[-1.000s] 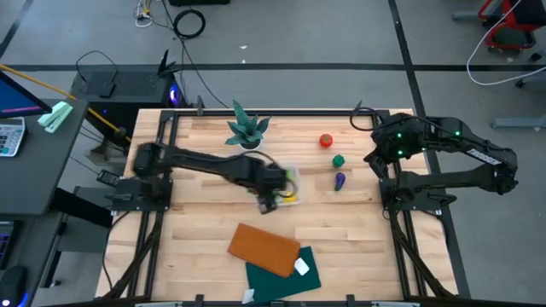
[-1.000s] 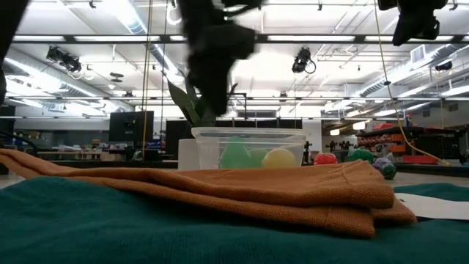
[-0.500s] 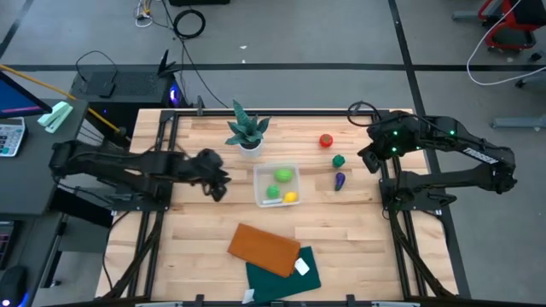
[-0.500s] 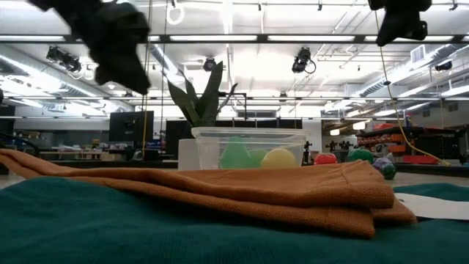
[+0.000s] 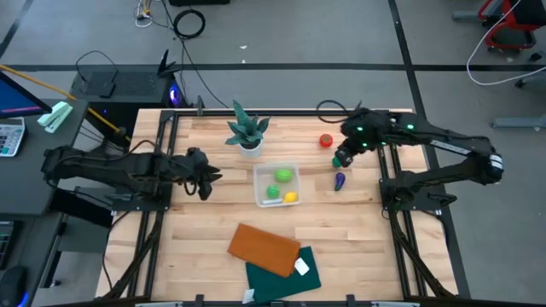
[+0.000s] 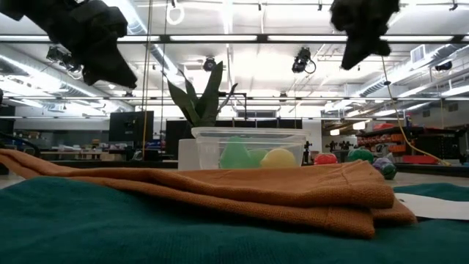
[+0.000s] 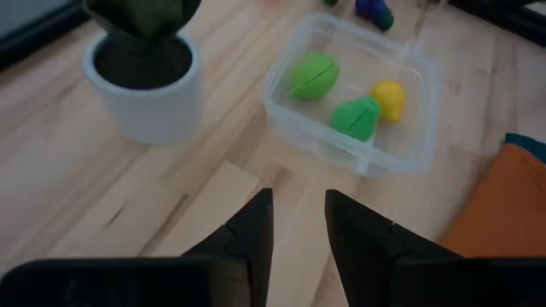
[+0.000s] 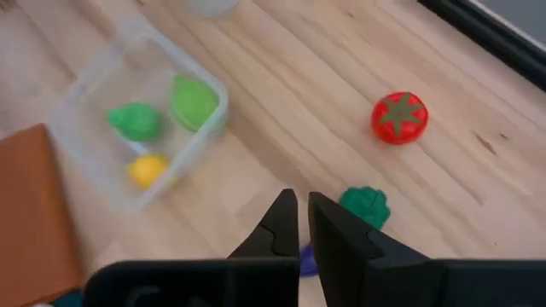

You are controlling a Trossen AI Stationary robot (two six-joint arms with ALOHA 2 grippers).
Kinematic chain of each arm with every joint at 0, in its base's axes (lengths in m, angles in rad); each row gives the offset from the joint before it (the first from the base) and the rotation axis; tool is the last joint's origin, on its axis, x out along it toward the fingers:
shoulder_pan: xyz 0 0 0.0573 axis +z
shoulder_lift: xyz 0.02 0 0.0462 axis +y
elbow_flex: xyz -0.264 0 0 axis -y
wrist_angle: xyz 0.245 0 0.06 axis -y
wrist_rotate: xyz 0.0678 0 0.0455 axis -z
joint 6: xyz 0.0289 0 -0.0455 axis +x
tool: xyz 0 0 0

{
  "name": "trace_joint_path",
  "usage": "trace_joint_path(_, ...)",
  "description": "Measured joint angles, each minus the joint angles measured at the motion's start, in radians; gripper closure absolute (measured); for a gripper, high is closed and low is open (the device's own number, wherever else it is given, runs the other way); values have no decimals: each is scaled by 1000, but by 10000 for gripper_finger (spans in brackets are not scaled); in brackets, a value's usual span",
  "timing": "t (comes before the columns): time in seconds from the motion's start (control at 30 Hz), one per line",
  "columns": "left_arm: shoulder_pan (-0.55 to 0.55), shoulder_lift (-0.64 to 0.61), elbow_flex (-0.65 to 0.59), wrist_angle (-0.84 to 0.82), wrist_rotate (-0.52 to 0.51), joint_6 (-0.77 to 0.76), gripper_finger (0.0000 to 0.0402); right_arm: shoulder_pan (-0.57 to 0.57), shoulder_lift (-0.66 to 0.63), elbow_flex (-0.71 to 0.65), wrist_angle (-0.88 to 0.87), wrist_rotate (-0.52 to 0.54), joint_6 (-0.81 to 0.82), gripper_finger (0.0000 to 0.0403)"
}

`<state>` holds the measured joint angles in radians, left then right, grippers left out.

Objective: Pick and placing Produce into tupperware
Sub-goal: Put the tomato into the transparent bin

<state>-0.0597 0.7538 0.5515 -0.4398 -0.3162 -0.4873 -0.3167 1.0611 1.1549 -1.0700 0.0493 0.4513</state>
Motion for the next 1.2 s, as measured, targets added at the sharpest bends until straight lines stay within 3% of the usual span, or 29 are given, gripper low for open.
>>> trace_joint_path(0.3, 1, -42, -109, 390, -11, 29, 300, -140, 204, 0, 39, -13, -38, 403)
trace_joint_path(0.5, 27, -42, -109, 386, -73, 15, 308, -210, 320, 0, 114, -85, -139, 386)
trace_joint_path(0.73, 66, -41, -109, 386, -73, -6, 306, -277, 428, 0, 211, -101, -200, 293)
trace_joint_path(1.03, 92, -41, -109, 388, -73, 12, 317, -351, 531, 0, 247, -83, -108, 142)
trace_joint_path(1.2, 92, -41, -109, 387, -66, 36, 315, -362, 600, 0, 279, -26, -33, 94)
